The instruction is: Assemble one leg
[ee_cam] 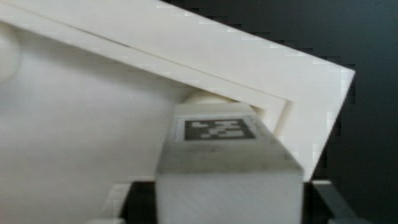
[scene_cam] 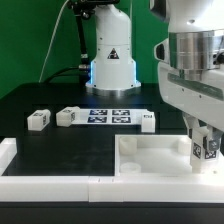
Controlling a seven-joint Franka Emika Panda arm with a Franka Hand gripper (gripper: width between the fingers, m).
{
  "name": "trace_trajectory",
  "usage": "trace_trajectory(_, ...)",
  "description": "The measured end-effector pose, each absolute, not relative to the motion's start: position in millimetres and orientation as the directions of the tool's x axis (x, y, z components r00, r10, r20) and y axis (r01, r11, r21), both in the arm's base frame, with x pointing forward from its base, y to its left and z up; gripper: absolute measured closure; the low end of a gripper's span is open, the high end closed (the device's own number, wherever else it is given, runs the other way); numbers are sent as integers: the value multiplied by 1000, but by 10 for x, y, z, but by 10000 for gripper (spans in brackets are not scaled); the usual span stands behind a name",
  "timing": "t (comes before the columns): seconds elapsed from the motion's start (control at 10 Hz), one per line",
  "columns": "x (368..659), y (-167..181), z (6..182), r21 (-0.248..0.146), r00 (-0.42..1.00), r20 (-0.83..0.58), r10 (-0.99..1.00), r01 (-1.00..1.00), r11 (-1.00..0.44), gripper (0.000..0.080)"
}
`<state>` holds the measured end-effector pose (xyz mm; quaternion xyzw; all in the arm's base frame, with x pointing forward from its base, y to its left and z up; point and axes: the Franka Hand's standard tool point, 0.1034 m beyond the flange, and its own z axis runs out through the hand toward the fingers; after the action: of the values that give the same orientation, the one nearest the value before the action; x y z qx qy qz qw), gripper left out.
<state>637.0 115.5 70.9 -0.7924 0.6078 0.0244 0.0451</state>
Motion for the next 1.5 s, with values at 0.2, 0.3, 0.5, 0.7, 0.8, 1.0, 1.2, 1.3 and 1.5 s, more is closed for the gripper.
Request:
trace_trajectory(0.2, 6370, 1153, 709, -40, 224, -101, -969, -974, -221, 509)
trace_trajectory(0.3, 6369, 1159, 707, -41, 240, -101, -966, -971, -237, 378)
trace_trajectory(0.5, 6376, 1162, 718, -49, 318, -96, -943, -948, -315, 246)
trace_trajectory(0.7, 6379, 1177, 740, -64, 545, -88, -834, -838, -541, 155)
trace_trajectory(0.8, 6383, 1177, 743, -73, 621, -81, -780, -784, -617, 155)
trace_trajectory(1.0, 6381, 1183, 743, -89, 786, -61, -615, -618, -781, 151)
trace_trajectory(1.2, 6379, 1195, 743, -98, 879, -45, -474, -476, -874, 150)
trace_trajectory(1.3, 6376, 1212, 743, -100, 911, -39, -411, -413, -905, 150)
trace_trajectory(1.5, 6372, 1230, 742, -97, 981, -13, -192, -193, -977, 150)
